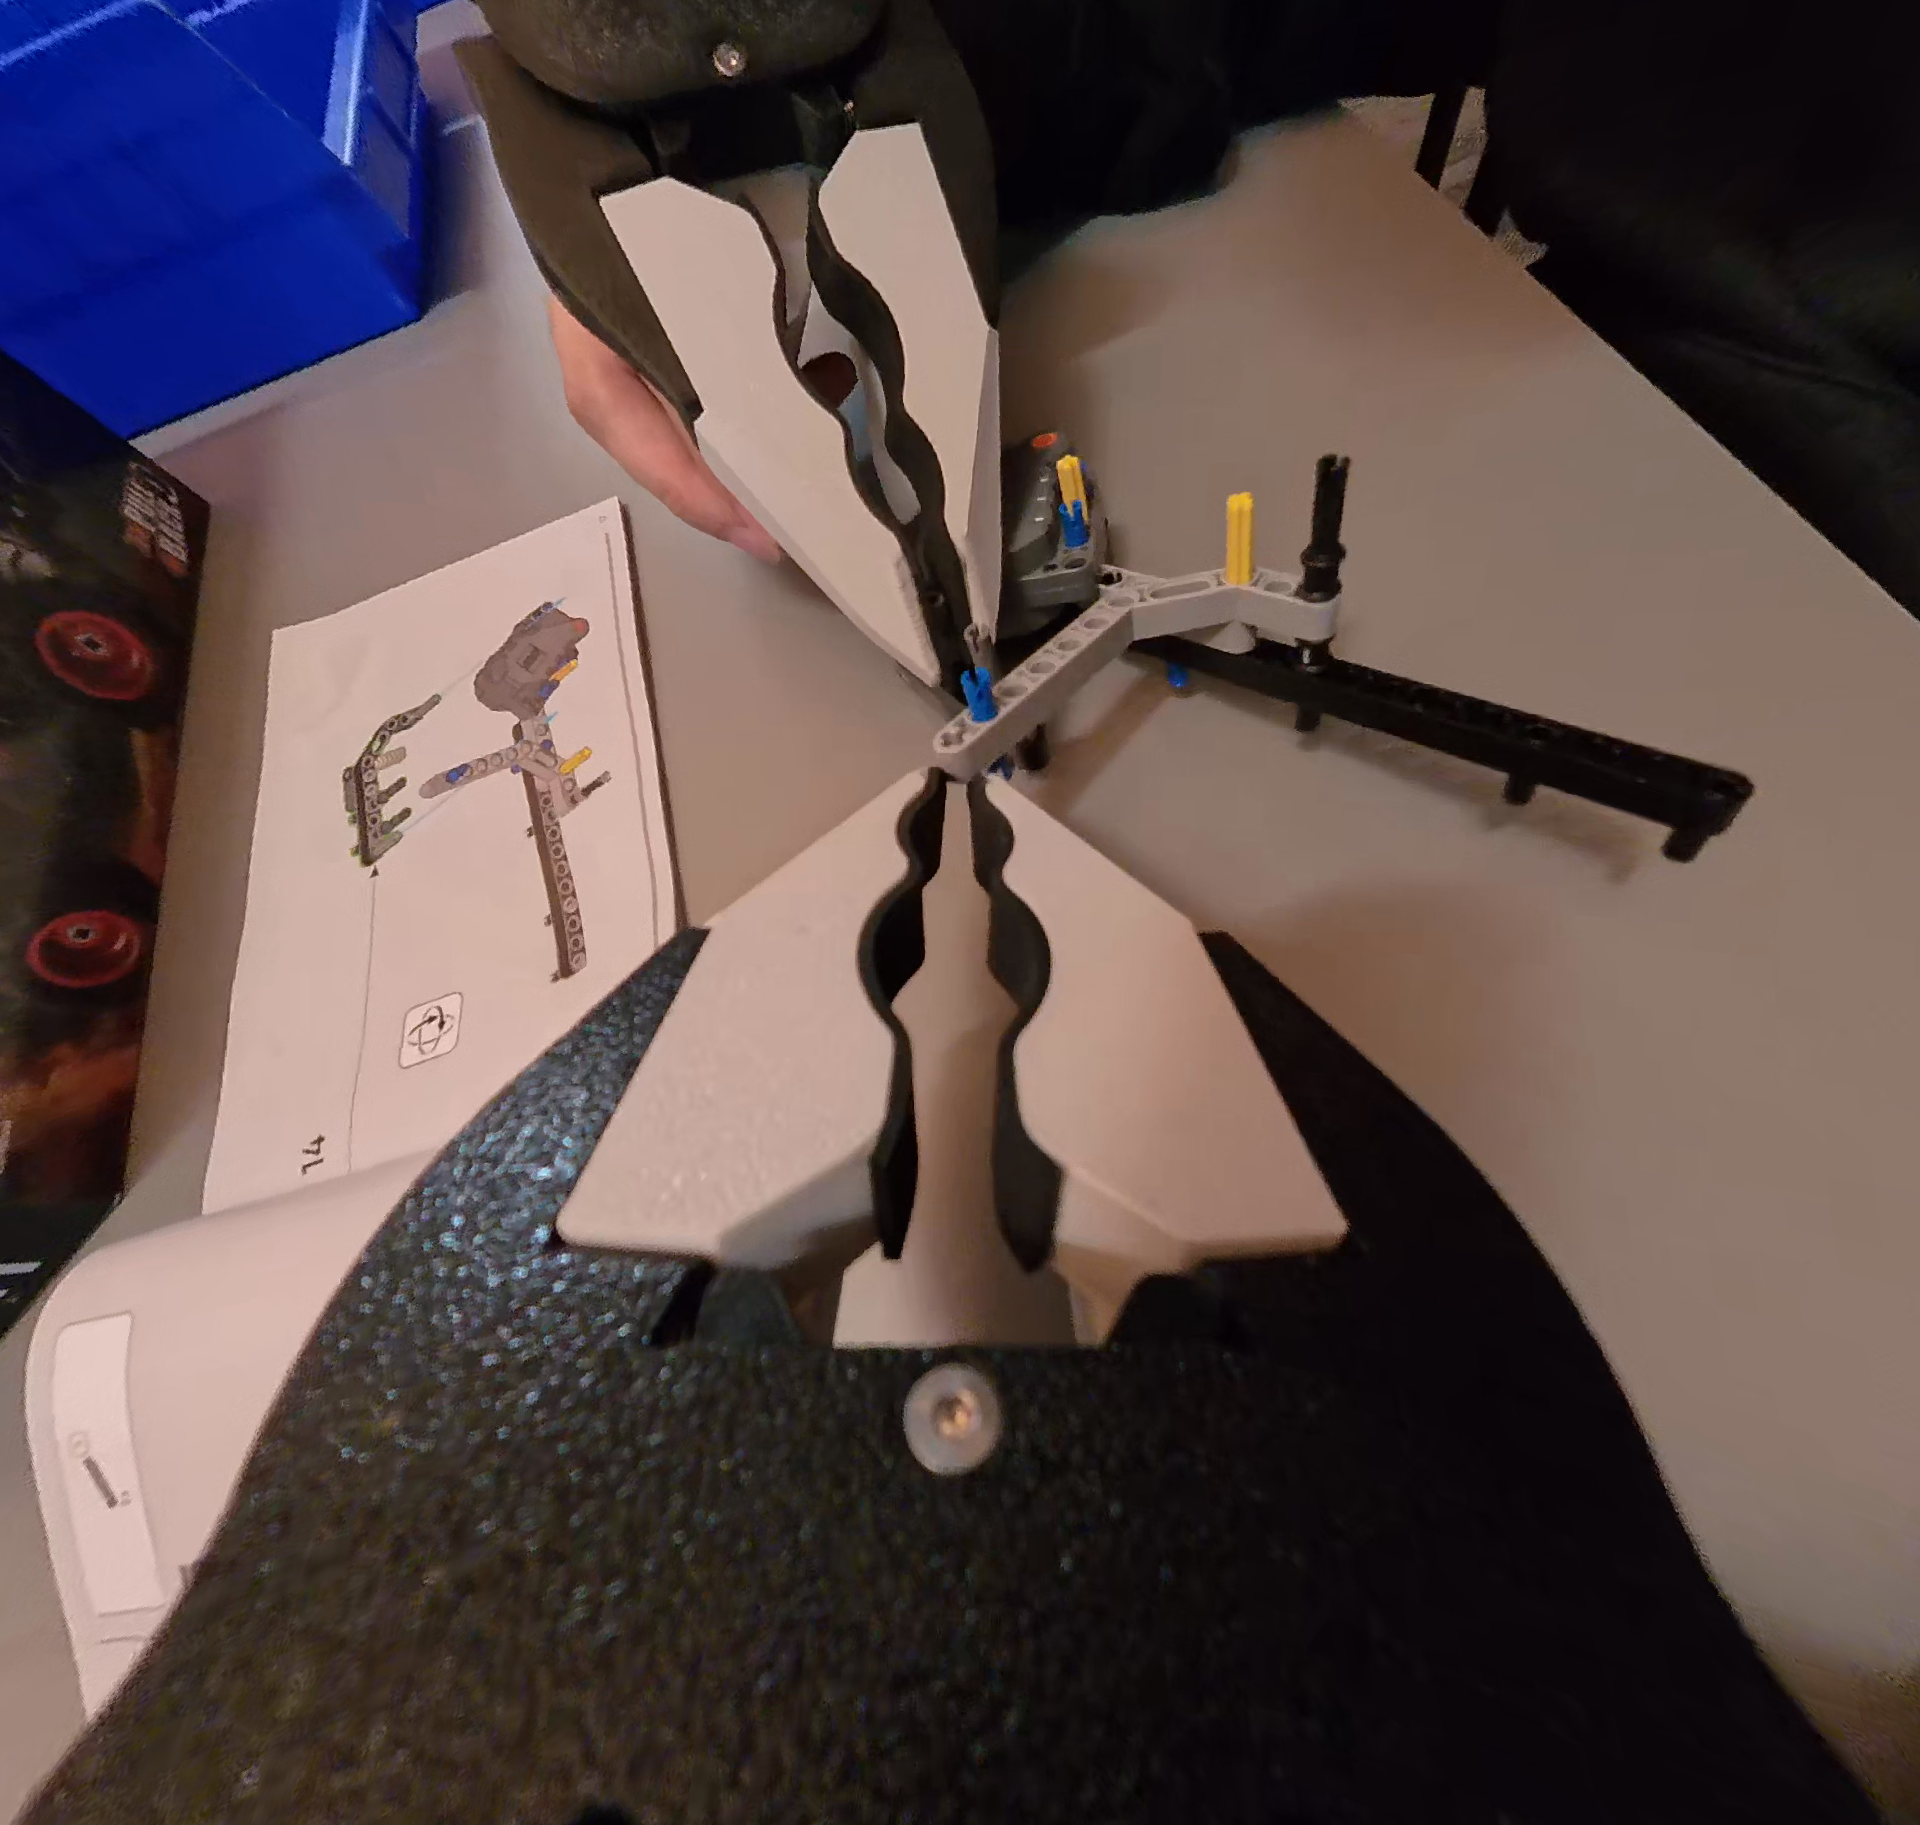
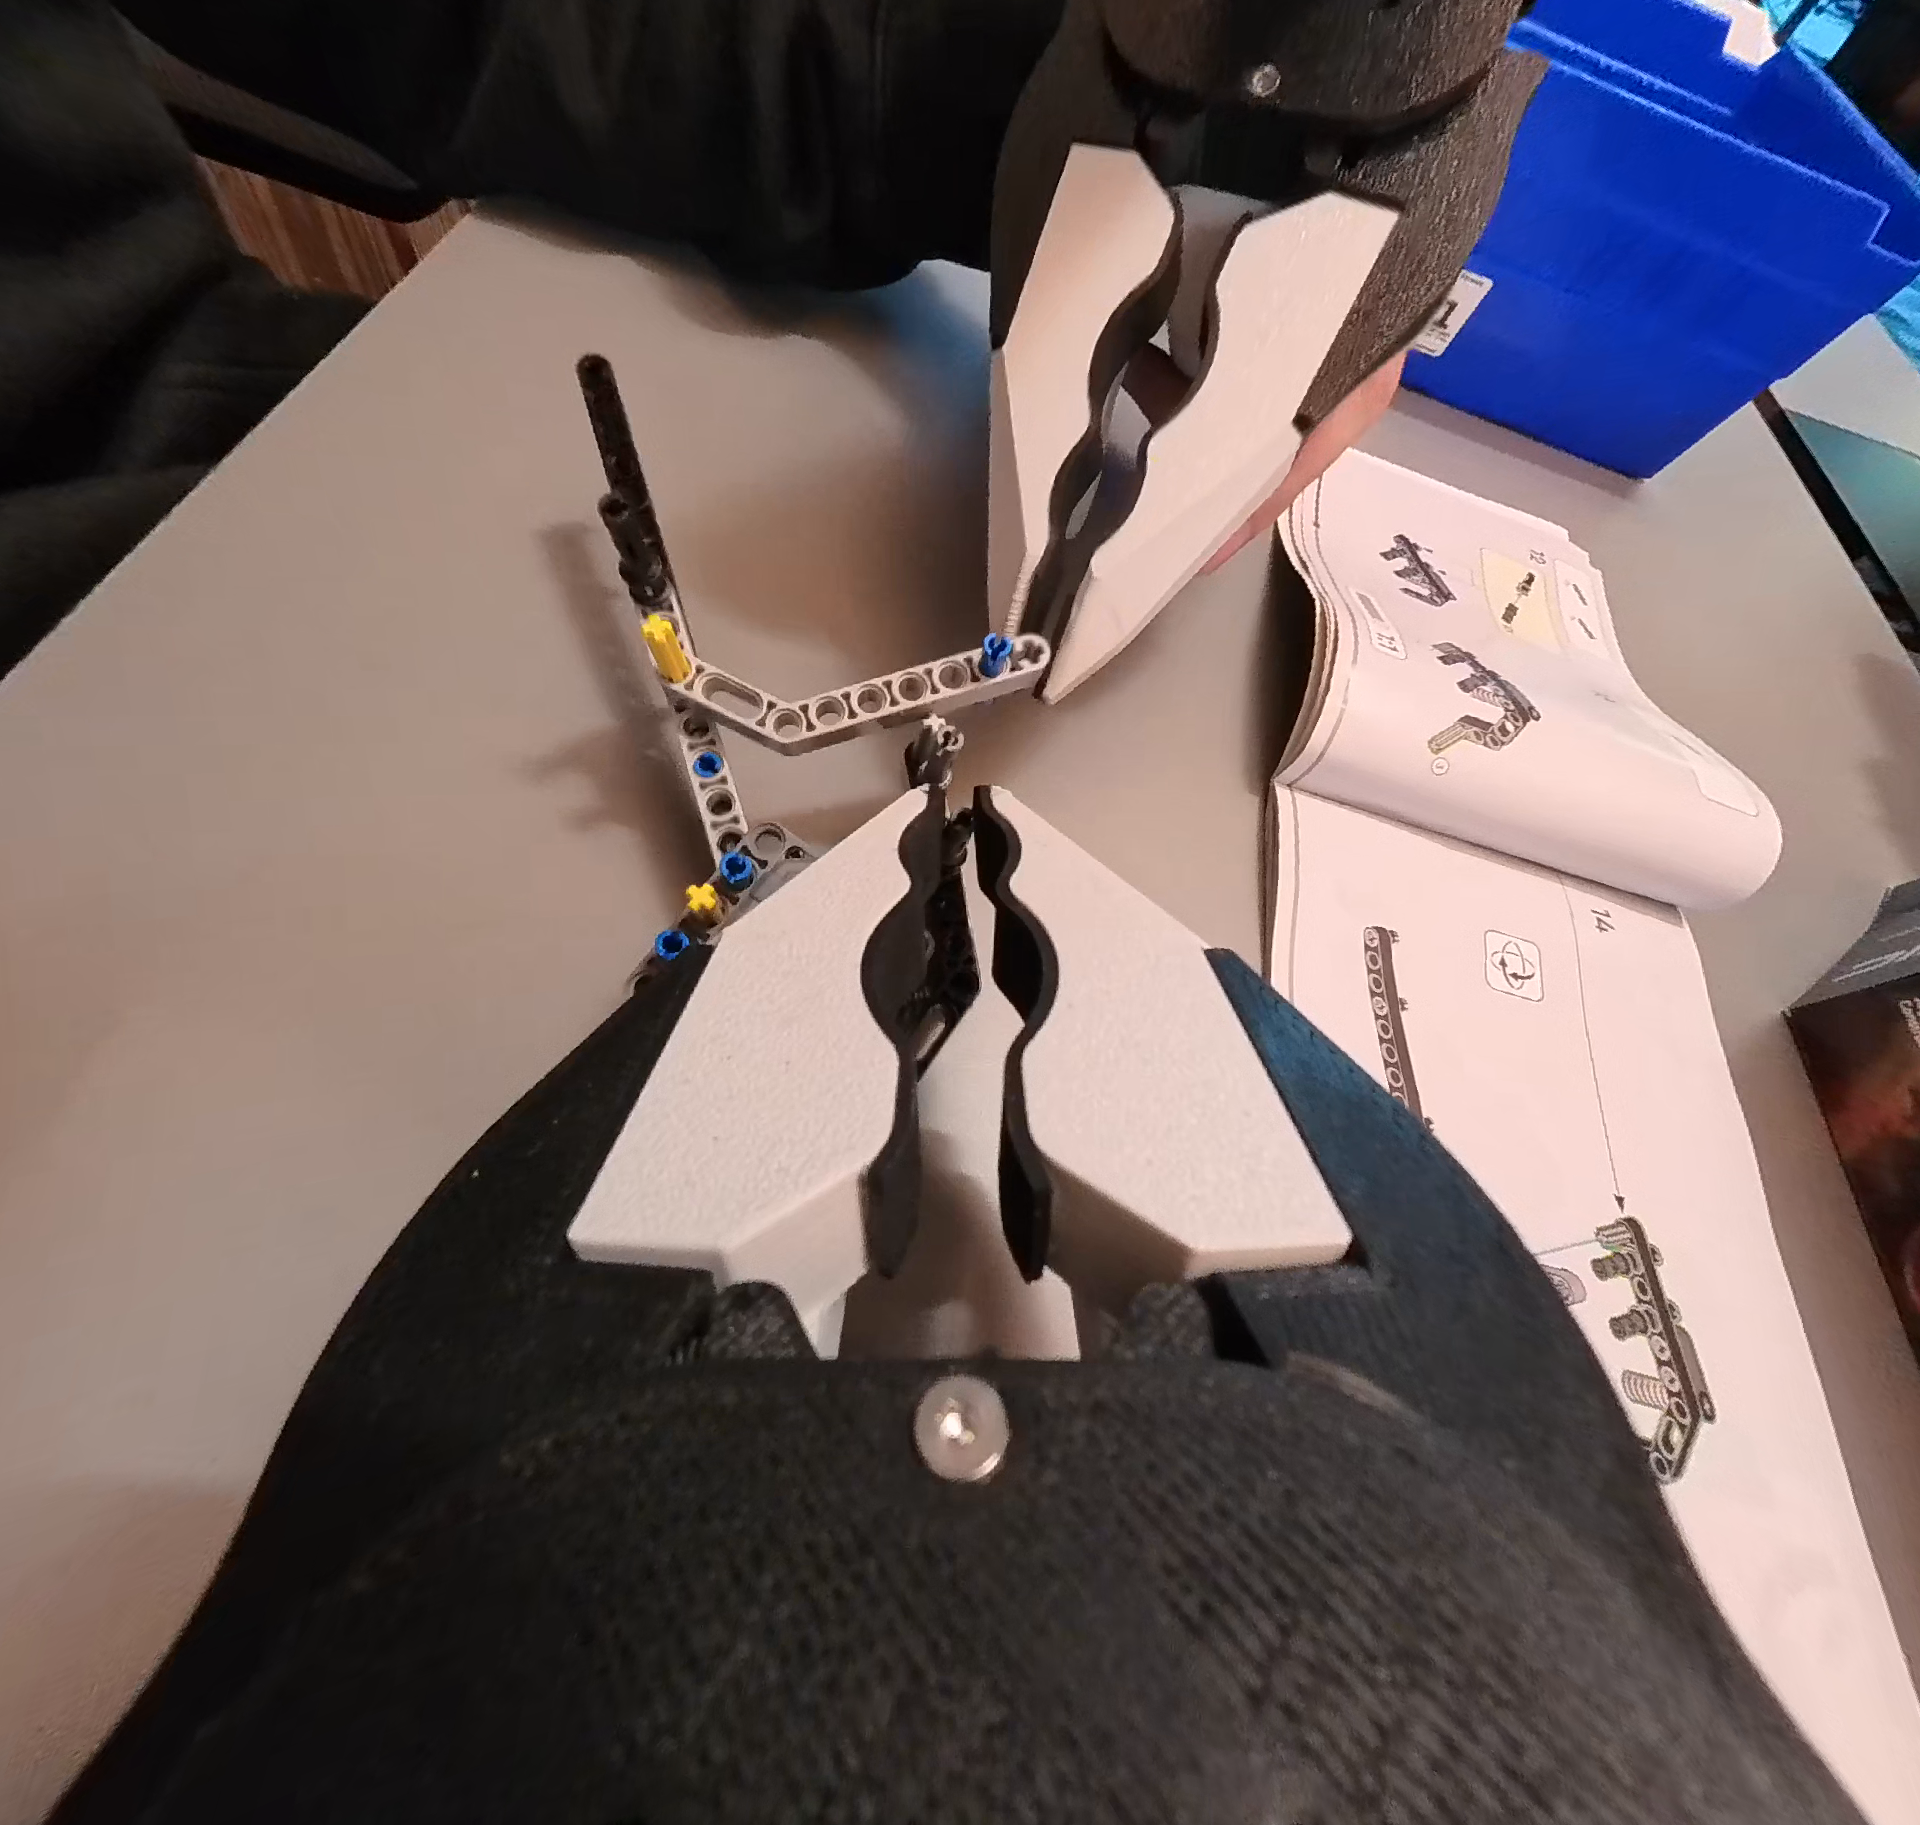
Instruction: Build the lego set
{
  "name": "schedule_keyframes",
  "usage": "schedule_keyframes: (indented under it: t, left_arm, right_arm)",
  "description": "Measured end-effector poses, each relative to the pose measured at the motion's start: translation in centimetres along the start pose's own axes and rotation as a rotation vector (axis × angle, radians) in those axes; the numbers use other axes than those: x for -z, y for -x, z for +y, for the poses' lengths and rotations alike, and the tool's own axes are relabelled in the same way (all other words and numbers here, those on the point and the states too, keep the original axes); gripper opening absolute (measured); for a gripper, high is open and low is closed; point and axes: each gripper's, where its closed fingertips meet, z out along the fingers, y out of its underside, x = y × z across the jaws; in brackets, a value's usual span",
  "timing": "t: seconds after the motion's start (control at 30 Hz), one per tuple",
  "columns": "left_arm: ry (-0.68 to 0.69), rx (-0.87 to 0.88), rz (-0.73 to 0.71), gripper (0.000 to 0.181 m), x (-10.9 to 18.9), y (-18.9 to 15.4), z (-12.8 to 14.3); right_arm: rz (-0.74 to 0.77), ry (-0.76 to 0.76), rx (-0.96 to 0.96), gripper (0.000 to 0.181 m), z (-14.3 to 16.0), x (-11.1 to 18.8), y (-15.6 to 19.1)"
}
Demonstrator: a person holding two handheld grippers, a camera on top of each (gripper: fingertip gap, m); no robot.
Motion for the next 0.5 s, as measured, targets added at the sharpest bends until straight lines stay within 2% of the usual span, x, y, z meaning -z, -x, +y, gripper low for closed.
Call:
schedule_keyframes:
  t: [0.13,0.2,0.27,0.33,0.5]
  left_arm:
    - [-0.007,-0.003,-0.031,0.0,0.2,0.5,-0.1]
    - [-0.034,0.009,-0.05,0.0,0.4,0.9,-0.4]
    - [-0.075,0.042,-0.028,0.0,0.6,0.7,-0.8]
    - [-0.053,0.067,-0.022,0.0,0.7,0.6,-0.3]
    - [-0.029,0.207,0.167,0.023,0.4,-2.1,0.5]
  right_arm:
    - [-0.024,-0.012,-0.003,0.002,-0.3,0.0,0.4]
    - [-0.084,0.029,0.005,0.003,0.3,-0.5,1.5]
    - [-0.029,0.039,0.042,0.003,0.2,-0.8,0.8]
    - [-0.033,0.032,0.04,0.003,0.1,-0.7,0.9]
    - [-0.038,0.023,0.035,0.003,0.2,-0.7,0.9]
